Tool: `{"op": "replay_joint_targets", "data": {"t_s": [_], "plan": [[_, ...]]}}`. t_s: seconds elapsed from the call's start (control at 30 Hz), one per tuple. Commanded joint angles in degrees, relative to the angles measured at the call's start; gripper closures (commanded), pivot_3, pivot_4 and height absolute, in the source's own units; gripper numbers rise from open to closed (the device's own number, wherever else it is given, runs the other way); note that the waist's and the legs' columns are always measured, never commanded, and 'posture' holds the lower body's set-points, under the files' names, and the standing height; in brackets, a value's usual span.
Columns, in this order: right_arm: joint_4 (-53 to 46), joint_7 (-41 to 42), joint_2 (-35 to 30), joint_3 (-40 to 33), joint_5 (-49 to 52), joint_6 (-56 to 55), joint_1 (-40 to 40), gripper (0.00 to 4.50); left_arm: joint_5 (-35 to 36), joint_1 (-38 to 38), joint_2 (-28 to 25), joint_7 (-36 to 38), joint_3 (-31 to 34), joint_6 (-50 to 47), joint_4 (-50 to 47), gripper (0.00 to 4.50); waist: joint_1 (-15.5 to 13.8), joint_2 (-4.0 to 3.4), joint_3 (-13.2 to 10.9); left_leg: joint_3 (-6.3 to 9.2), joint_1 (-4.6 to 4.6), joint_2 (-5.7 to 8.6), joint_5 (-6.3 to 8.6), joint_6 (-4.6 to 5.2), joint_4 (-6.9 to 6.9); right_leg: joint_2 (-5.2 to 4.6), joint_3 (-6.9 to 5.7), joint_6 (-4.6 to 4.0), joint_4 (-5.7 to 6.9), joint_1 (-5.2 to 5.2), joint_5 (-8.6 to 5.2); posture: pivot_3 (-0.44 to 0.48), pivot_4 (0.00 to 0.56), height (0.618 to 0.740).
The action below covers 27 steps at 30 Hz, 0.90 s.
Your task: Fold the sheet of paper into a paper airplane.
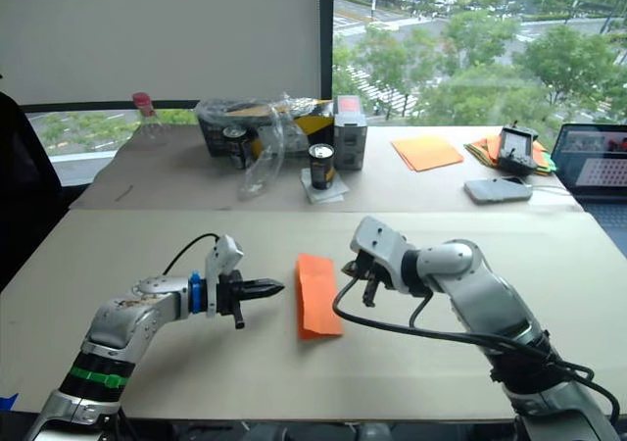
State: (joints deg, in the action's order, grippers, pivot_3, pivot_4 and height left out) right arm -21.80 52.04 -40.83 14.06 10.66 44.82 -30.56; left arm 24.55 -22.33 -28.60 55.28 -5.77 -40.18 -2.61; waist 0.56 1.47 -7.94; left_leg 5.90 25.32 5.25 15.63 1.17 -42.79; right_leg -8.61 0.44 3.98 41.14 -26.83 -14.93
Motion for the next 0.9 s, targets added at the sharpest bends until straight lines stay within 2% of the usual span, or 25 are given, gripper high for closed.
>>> {"op": "replay_joint_targets", "data": {"t_s": [0.03,0.3,0.4,0.57,0.77,0.9], "plan": [[-3.38,-0.91,-0.50,-1.96,1.27,1.72,-0.25,4.50,-1.20,-1.63,1.92,-1.75,-2.46,0.63,-0.70,4.47,-0.27,0.00,0.00,0.01,0.00,0.00,0.00,0.00,-0.01,0.00,-0.01,0.00,-0.02,0.02,0.00,0.000,0.150,0.670],[-8.90,-2.99,1.51,-1.19,4.56,5.24,0.44,4.50,-4.11,-6.82,7.20,-2.66,-7.54,1.35,5.13,4.47,-0.23,0.01,-0.01,0.01,0.00,0.02,0.01,0.02,0.00,-0.01,0.00,0.01,-0.04,0.04,0.01,0.000,0.150,0.670],[-12.34,-5.13,4.67,2.44,5.16,7.34,0.70,4.50,-7.33,-8.94,7.42,-2.64,-10.93,1.16,9.36,4.47,0.00,0.01,-0.01,0.02,-0.01,-0.02,0.01,0.02,0.01,0.02,-0.02,0.01,-0.03,0.04,0.01,0.000,0.150,0.670],[-13.66,-6.54,5.41,4.38,4.80,9.47,-0.33,4.50,-7.75,-9.13,7.98,-1.90,-11.63,2.29,10.81,4.47,0.14,0.01,-0.01,0.02,-0.02,0.02,0.02,0.03,-0.01,0.00,-0.01,0.02,-0.05,0.06,0.01,0.000,0.150,0.670],[-16.39,-7.05,3.11,1.16,6.61,12.93,-1.49,4.50,-7.46,-10.44,9.91,-1.33,-12.16,2.47,11.00,4.47,-0.08,0.02,-0.01,0.04,-0.02,0.03,0.02,0.04,-0.02,0.00,-0.02,0.03,-0.06,0.09,0.02,0.000,0.150,0.670],[-18.75,-5.98,-2.54,-2.69,8.51,16.42,0.08,4.50,-7.14,-11.77,10.91,-1.22,-11.91,2.62,11.22,4.47,-0.18,0.03,-0.01,0.04,-0.02,0.03,0.02,0.05,-0.02,0.00,-0.04,0.03,-0.08,0.11,0.02,0.000,0.150,0.670]]}}
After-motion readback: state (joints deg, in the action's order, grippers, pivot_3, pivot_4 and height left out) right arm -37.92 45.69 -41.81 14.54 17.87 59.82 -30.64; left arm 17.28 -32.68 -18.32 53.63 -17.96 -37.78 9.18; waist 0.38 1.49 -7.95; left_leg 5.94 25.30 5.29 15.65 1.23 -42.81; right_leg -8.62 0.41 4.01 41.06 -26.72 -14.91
